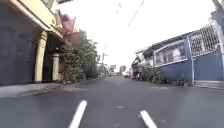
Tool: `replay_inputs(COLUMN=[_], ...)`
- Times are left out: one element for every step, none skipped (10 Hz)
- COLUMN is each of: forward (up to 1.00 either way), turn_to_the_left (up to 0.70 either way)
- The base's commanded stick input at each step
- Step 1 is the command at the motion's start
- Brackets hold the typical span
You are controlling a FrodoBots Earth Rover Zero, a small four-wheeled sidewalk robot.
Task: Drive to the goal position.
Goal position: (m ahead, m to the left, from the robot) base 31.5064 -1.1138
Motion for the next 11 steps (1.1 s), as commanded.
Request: replay_inputs(forward=[1.0,1.0,1.0,1.0,1.0,1.0,1.0,1.0,1.0,1.0,1.0], turn_to_the_left=[0.02,0.04,0.03,0.03,0.04,0.01,0.04,0.01,0.04,0.01,0.04])
